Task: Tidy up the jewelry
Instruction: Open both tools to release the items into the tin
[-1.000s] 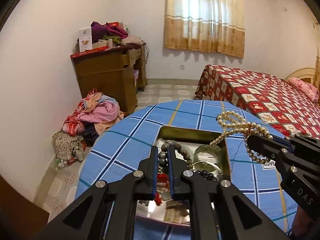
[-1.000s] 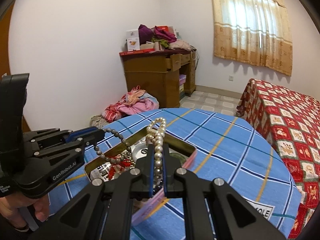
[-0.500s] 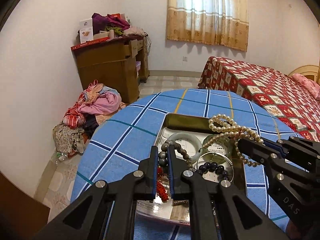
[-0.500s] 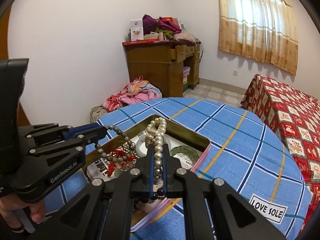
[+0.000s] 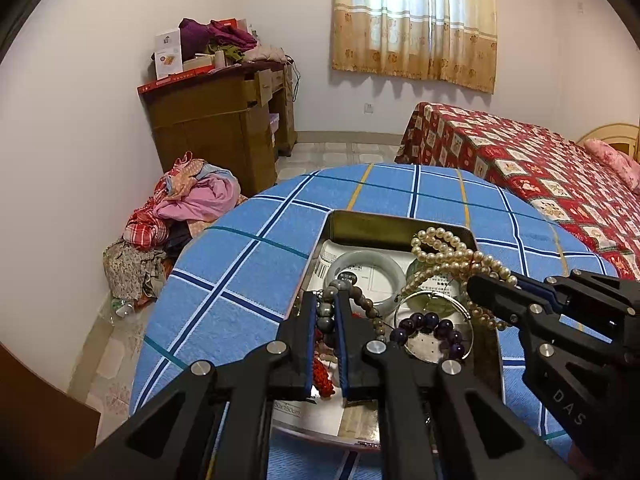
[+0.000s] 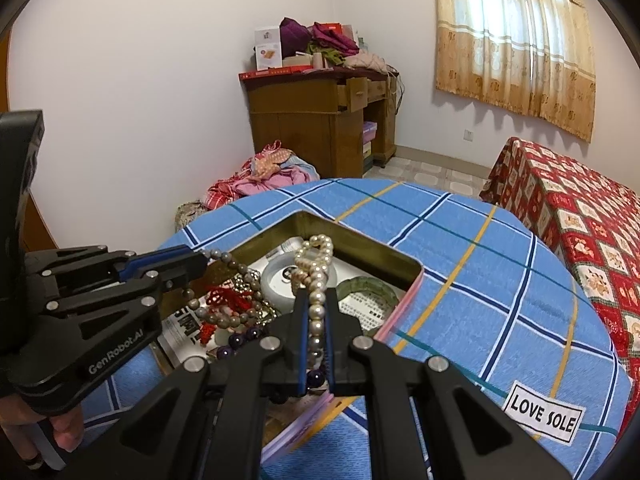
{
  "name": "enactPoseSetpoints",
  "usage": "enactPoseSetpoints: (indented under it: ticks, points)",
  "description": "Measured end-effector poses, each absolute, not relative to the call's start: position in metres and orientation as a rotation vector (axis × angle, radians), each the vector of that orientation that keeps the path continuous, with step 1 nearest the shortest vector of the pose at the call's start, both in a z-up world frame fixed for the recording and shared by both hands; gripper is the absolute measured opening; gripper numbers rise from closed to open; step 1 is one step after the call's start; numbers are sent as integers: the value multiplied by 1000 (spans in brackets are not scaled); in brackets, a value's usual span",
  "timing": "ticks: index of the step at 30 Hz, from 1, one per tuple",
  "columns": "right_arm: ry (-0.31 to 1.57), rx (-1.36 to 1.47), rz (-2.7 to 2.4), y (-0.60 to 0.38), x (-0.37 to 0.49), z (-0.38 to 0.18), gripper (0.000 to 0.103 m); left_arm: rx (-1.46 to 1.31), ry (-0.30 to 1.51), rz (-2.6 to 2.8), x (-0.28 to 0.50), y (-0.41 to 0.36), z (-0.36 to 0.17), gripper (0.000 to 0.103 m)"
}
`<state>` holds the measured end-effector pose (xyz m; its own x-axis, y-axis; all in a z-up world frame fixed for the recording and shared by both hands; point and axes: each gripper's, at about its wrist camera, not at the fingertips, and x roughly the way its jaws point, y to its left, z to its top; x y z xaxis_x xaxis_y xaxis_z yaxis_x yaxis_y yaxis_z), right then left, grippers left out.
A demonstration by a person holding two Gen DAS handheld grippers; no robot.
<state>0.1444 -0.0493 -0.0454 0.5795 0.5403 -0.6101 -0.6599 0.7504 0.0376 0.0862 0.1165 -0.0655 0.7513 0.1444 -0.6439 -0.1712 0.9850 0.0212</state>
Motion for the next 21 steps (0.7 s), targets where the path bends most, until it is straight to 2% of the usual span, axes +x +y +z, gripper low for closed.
enactPoseSetpoints:
  ticks: [18,20,21]
  points:
    - [716,-236,697,-45,153,-67,9,-57,749,151,94,118,-83,9]
    - [713,-225,693,-48,153,-65,12,-66,735,140,91,118,-78,10]
    - [712,-219,690,-50,153,-63,15,-66,733,140,90,118,-77,16]
